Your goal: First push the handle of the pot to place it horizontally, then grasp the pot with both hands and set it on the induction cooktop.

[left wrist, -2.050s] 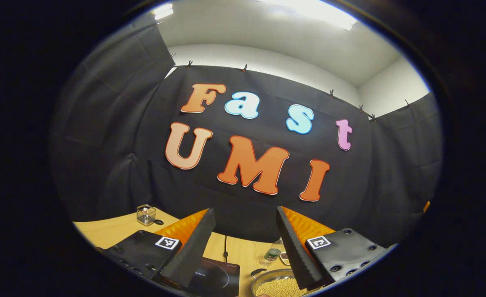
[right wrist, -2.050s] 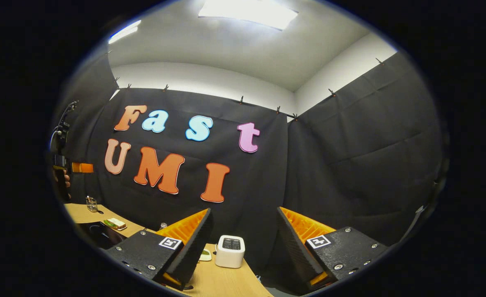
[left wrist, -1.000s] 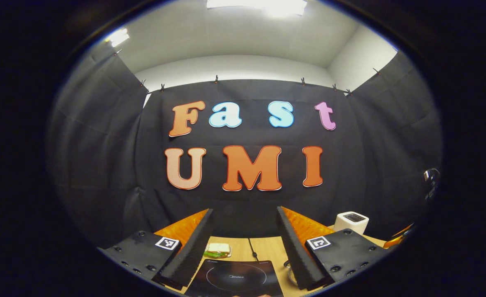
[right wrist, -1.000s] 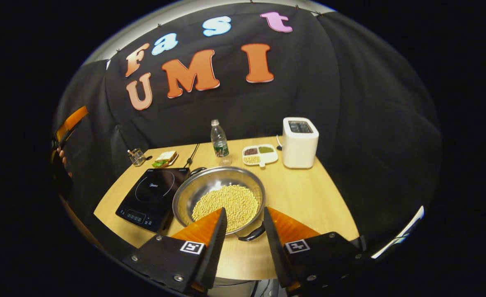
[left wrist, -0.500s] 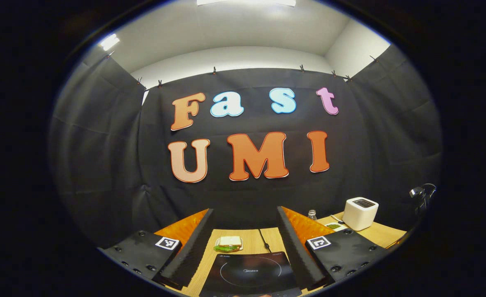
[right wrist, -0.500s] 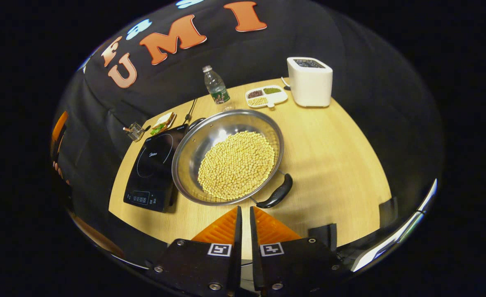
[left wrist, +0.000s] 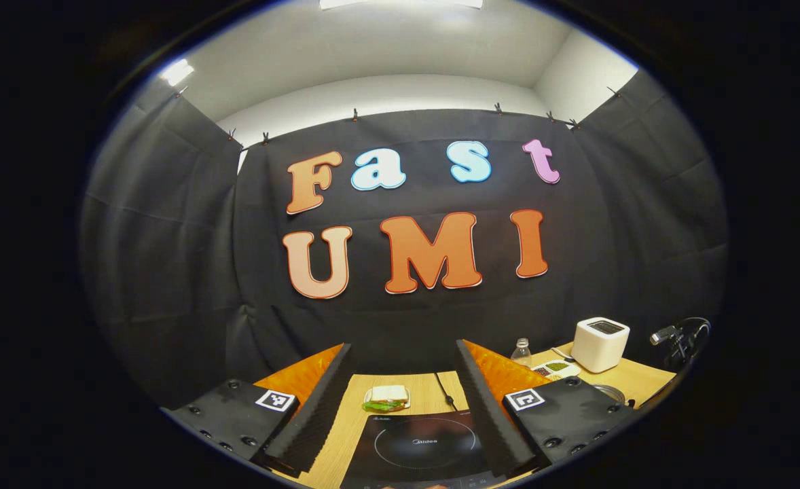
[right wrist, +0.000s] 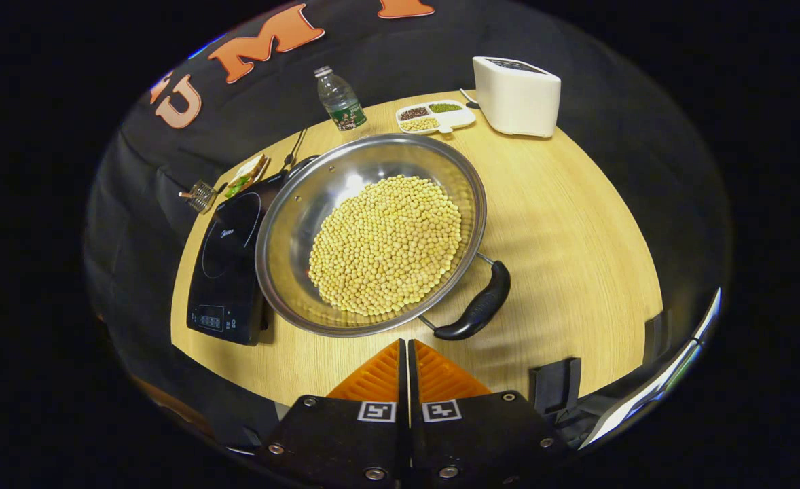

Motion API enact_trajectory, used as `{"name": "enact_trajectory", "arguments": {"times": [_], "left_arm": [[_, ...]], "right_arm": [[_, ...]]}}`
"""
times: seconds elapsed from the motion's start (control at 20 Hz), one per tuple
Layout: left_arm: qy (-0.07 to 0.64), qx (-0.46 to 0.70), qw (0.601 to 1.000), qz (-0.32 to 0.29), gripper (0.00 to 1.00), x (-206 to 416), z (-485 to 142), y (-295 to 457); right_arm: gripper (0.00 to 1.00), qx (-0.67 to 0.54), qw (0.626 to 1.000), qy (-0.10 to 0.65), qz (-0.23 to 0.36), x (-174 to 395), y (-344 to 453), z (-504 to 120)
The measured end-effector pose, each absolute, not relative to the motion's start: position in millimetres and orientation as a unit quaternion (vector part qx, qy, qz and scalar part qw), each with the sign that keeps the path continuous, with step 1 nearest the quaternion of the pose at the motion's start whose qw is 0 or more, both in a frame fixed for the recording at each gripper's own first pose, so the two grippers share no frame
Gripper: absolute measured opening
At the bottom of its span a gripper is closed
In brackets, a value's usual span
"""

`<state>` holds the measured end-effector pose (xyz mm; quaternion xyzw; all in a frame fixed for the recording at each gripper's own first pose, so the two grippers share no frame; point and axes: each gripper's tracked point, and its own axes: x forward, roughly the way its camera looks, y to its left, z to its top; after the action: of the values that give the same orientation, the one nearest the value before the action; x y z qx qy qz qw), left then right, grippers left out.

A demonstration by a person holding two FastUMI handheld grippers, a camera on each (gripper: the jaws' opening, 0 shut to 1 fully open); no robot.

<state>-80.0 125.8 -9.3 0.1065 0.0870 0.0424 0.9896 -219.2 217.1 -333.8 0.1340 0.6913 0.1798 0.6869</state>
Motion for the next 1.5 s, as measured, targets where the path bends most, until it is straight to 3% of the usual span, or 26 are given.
{"name": "enact_trajectory", "arguments": {"times": [0.5, 1.15, 1.5], "left_arm": [[0.09, 0.12, 0.988, 0.044, 1.0, -74, -11, 127], [0.102, 0.119, 0.987, 0.046, 1.0, -73, -22, 130], [0.106, 0.117, 0.986, 0.047, 1.0, -75, -28, 133]], "right_arm": [[0.0, 0.163, 0.659, 0.72, 0.143, -215, 220, -355], [0.0, 0.153, 0.685, 0.706, 0.091, -173, 190, -373], [0.0, 0.159, 0.681, 0.712, 0.073, -158, 185, -383]]}}
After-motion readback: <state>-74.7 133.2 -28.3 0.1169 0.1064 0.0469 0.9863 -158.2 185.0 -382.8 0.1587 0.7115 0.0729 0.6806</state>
